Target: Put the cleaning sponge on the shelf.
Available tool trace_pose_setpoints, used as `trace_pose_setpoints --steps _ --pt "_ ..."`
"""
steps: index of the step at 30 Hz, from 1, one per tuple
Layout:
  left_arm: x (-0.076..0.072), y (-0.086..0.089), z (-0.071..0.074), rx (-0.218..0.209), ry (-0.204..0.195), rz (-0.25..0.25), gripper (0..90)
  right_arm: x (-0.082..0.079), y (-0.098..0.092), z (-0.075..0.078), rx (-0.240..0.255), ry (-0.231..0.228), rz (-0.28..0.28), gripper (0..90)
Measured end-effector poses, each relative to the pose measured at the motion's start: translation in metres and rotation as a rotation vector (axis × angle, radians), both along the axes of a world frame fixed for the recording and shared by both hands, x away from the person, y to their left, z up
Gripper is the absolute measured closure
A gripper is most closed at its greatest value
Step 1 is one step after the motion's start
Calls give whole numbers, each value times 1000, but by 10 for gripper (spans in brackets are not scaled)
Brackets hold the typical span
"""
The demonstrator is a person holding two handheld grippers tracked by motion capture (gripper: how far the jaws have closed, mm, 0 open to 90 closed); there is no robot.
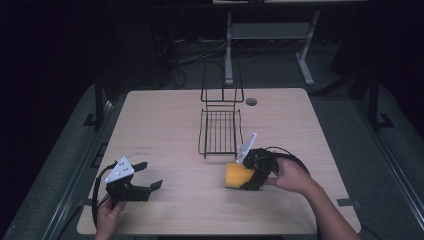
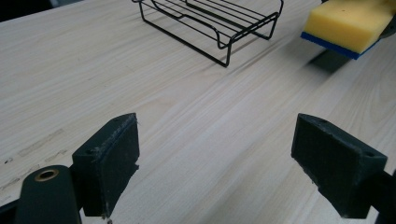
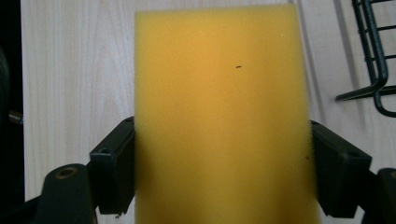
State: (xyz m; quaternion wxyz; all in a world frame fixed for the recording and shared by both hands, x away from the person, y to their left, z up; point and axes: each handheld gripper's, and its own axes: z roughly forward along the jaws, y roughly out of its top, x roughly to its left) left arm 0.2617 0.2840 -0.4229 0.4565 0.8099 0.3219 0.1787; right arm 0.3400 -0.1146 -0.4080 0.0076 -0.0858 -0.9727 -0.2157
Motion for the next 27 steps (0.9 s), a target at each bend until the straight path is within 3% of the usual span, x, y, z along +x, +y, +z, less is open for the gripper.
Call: trace_pose_setpoints --steps 27 --pt "0 2 1 -14 -3 6 146 15 9 13 -9 -8 15 214"
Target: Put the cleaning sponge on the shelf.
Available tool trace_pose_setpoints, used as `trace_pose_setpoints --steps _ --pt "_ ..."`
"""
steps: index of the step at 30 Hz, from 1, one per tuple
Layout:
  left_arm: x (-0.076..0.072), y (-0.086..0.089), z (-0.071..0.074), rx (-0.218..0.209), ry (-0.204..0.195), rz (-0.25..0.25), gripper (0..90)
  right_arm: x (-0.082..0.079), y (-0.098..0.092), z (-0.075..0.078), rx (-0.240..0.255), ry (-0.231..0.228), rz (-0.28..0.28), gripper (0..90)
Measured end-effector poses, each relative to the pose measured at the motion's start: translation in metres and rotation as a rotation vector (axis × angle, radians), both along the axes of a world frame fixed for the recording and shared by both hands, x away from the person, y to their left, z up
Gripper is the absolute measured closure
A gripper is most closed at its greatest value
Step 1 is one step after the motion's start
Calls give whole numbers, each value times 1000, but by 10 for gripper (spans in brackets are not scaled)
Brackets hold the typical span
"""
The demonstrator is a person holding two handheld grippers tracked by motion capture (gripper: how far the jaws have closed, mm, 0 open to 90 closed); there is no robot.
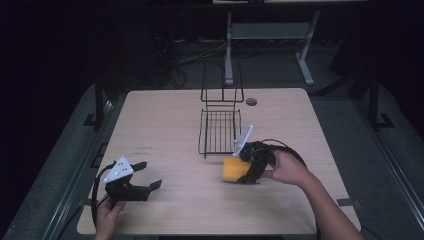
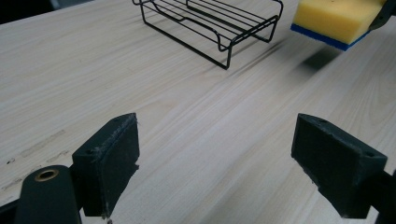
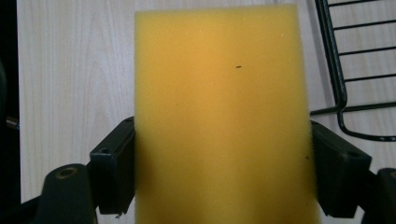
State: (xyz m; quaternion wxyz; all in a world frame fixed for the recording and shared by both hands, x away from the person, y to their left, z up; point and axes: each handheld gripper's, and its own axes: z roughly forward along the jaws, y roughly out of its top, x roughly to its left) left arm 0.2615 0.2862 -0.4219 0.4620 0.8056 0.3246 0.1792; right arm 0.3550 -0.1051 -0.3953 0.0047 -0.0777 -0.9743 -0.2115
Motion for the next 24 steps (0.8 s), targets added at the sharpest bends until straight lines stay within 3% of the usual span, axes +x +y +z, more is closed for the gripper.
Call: trace_pose_setpoints --steps 24 --pt "-1 3 1 -15 -5 8 146 17 13 13 -8 -3 9 215"
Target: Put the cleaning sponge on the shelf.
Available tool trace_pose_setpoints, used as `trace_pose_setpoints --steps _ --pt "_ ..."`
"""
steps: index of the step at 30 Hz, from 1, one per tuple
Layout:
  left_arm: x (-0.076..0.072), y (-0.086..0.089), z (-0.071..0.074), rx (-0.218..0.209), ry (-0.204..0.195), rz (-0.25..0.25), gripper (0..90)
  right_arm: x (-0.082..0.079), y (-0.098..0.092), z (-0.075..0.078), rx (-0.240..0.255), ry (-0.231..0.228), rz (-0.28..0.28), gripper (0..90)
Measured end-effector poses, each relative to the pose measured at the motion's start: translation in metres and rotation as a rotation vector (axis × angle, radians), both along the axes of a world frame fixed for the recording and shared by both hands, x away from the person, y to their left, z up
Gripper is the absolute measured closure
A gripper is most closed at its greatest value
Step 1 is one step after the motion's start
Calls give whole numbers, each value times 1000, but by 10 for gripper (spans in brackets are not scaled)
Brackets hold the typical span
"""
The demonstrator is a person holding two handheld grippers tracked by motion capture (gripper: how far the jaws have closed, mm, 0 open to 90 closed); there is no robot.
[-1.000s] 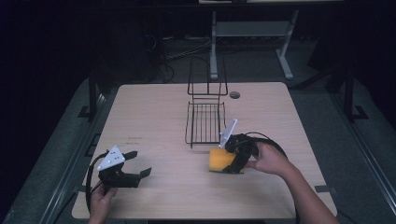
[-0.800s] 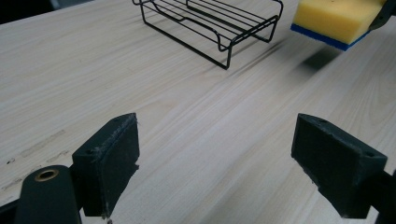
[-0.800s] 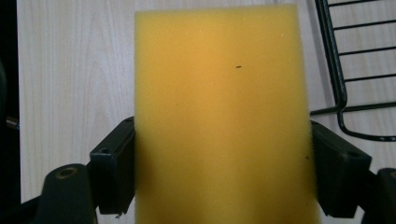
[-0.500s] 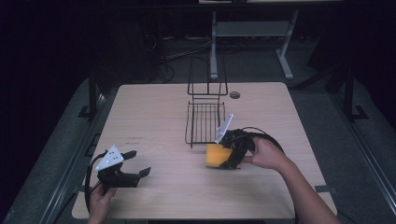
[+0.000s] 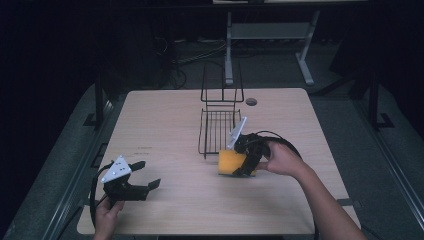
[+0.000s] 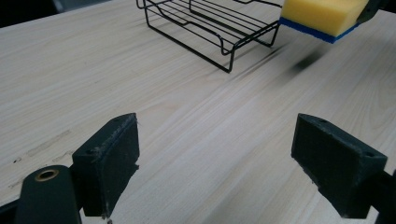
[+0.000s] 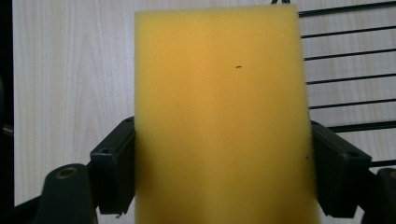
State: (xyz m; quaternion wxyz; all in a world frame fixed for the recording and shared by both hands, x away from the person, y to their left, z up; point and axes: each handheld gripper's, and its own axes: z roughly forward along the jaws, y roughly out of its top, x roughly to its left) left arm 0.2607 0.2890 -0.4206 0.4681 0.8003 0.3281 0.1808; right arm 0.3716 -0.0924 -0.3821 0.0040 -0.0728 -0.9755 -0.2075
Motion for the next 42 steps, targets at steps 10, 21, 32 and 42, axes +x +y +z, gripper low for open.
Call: trace_pose_setpoints --steps 10,21,32,42 --pt "0 1 0 -3 0 0 146 7 5 3 -9 -2 4 215" --pt "0 0 0 -6 -2 0 146 15 11 4 -19 6 6 215" --pt "0 1 1 -8 -3 1 146 22 19 5 -23 9 8 215" --pt "0 1 1 -8 -5 0 146 32 27 7 -32 4 20 215"
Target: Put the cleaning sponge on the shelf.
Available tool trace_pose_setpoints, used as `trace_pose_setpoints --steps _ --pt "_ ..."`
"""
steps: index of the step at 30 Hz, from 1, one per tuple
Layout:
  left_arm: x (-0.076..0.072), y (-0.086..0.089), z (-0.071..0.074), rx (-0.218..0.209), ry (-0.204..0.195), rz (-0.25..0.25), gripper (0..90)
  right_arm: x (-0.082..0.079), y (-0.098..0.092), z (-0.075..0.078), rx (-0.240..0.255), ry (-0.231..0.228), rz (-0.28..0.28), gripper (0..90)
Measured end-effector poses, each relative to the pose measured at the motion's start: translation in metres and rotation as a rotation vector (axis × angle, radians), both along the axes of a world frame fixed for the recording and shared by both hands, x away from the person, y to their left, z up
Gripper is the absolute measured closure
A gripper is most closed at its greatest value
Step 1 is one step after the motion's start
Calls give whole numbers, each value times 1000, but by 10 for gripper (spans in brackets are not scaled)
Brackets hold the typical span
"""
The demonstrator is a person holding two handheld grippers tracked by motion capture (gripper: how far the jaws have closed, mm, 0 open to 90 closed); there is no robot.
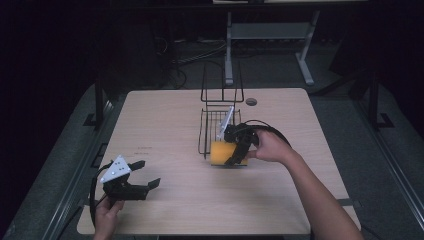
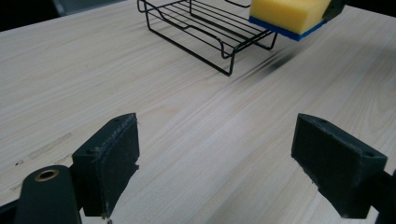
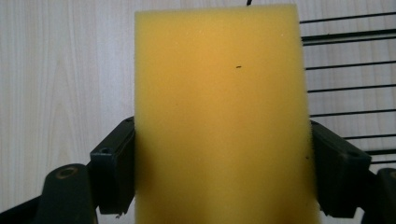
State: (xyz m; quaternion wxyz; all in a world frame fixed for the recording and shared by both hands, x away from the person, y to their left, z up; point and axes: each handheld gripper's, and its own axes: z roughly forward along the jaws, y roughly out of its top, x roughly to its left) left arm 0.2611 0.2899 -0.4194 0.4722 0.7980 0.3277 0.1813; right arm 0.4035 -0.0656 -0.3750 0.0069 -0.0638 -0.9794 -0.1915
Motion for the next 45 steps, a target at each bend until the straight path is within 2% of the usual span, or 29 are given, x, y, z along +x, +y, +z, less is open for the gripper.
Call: trace_pose_setpoints --steps 4,10,13,22,25,28,32,39,42,45 --pt "0 0 0 -1 0 0 146 5 3 -3 -2 15 -6 214" --pt "0 0 0 -2 0 1 146 14 10 -2 -6 8 -2 214" --pt "0 1 0 0 0 0 146 19 11 -2 11 24 -10 215" --pt "1 0 0 -1 -2 -4 146 32 16 -3 -19 22 -18 214" --pt "1 0 0 -3 -2 -3 146 36 17 -4 -2 35 -24 214" --pt "1 0 0 -2 -2 -4 146 40 16 -9 -16 41 -34 214" --pt "1 0 0 -3 -3 -3 146 45 15 -12 -6 52 -46 214" --pt "1 -1 -1 -4 -3 -1 146 54 18 -7 -21 41 -44 214" --pt "1 -2 0 -6 -6 0 146 58 18 -7 0 55 -57 214" --pt "1 -2 0 -6 -5 0 146 63 16 -12 -3 59 -69 214"
